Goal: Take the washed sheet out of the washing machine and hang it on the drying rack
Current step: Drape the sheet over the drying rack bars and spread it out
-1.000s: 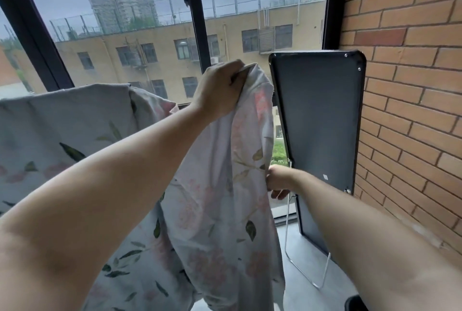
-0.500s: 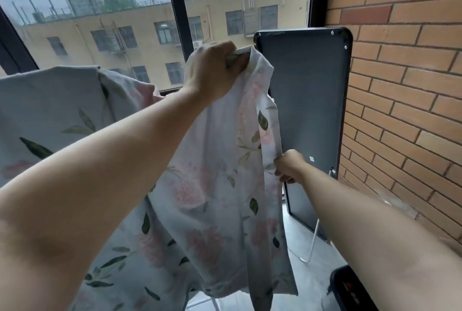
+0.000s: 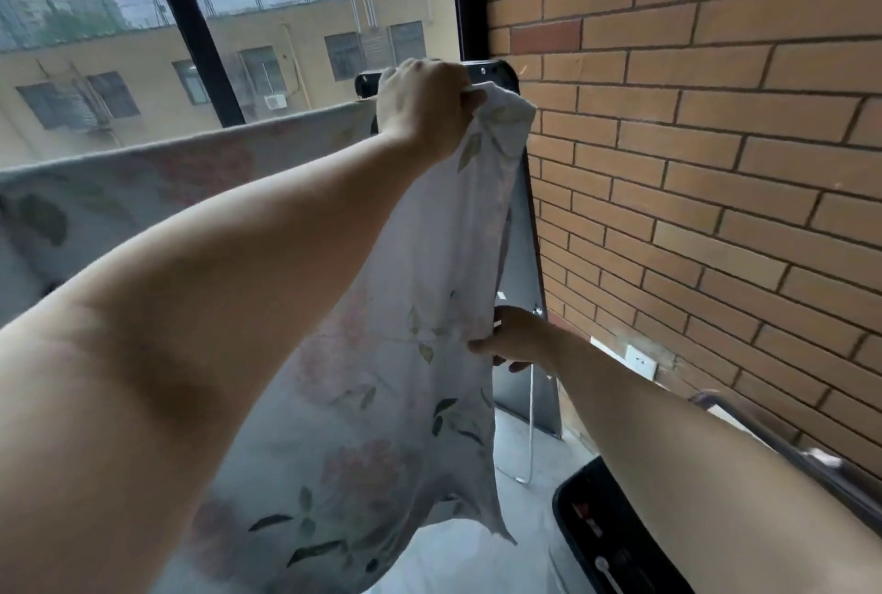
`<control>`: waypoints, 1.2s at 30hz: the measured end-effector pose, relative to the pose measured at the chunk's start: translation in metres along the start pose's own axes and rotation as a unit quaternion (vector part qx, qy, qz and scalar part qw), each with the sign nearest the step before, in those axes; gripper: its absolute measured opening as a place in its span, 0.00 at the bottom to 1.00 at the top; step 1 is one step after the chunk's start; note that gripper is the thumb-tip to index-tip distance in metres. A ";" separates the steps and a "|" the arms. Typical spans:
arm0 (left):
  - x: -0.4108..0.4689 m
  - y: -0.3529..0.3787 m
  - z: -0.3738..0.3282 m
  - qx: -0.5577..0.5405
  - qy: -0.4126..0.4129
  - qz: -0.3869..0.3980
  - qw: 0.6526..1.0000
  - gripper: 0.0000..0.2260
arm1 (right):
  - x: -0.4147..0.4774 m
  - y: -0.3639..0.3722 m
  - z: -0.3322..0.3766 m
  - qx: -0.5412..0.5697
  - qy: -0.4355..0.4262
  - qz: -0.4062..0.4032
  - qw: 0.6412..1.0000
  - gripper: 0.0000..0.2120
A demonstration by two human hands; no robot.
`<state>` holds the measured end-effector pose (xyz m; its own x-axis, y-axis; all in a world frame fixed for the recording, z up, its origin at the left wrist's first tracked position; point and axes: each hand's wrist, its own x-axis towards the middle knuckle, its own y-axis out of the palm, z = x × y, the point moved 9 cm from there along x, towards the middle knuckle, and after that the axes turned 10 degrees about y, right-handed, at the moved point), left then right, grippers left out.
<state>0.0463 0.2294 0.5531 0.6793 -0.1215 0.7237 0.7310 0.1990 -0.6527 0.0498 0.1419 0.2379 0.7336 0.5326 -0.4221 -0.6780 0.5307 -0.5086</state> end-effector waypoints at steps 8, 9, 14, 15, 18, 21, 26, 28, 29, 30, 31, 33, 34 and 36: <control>0.021 -0.011 -0.018 -0.010 0.020 -0.038 0.999 0.15 | 0.010 -0.080 -0.042 -0.003 0.063 -0.234 0.970 0.14; 0.022 -0.012 -0.019 -0.012 0.021 -0.039 0.999 0.15 | 0.009 -0.085 -0.044 -0.002 0.068 -0.239 0.969 0.18; 0.023 -0.005 -0.032 -0.025 0.032 -0.031 0.999 0.16 | 0.015 -0.081 -0.049 -0.047 0.096 -0.185 0.977 0.31; 0.022 -0.002 -0.033 -0.023 0.033 -0.027 0.999 0.16 | 0.016 -0.081 -0.052 -0.036 0.104 -0.194 0.975 0.25; 0.016 0.008 -0.035 -0.020 0.036 -0.010 0.999 0.16 | 0.020 -0.078 -0.068 0.064 0.136 -0.205 0.967 0.12; 0.014 0.017 -0.031 -0.019 0.016 0.018 1.000 0.13 | 0.030 -0.065 -0.078 0.091 0.152 -0.190 0.966 0.13; 0.016 0.031 -0.033 -0.028 -0.031 0.080 0.996 0.10 | 0.045 -0.044 -0.085 0.033 0.117 -0.171 0.978 0.14; 0.018 0.034 -0.038 -0.041 -0.040 0.097 0.994 0.10 | 0.048 -0.038 -0.088 0.055 0.121 -0.163 0.978 0.18; 0.020 0.035 -0.041 -0.043 -0.035 0.101 0.993 0.11 | 0.050 -0.036 -0.090 0.072 0.123 -0.160 0.977 0.20; 0.023 0.035 -0.045 -0.050 -0.032 0.109 0.992 0.12 | 0.051 -0.035 -0.091 0.084 0.125 -0.155 0.976 0.21; 0.024 0.035 -0.048 -0.055 -0.025 0.123 0.991 0.12 | 0.052 -0.033 -0.090 0.081 0.123 -0.148 0.978 0.22; 0.029 0.040 -0.054 -0.075 -0.009 0.158 0.985 0.12 | 0.050 -0.034 -0.082 0.073 0.112 -0.134 0.982 0.17; 0.032 0.043 -0.054 -0.086 -0.005 0.170 0.982 0.12 | 0.049 -0.036 -0.076 0.081 0.097 -0.131 0.983 0.14; 0.038 0.047 -0.055 -0.080 -0.001 0.174 0.982 0.12 | 0.047 -0.045 -0.059 0.116 0.059 -0.125 0.984 0.09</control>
<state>0.1096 0.1809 0.5374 0.8893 -0.0722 0.4517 0.4564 0.0739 -0.8867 0.1175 0.1040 0.1973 0.8700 0.2927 -0.3968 -0.4576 0.7790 -0.4288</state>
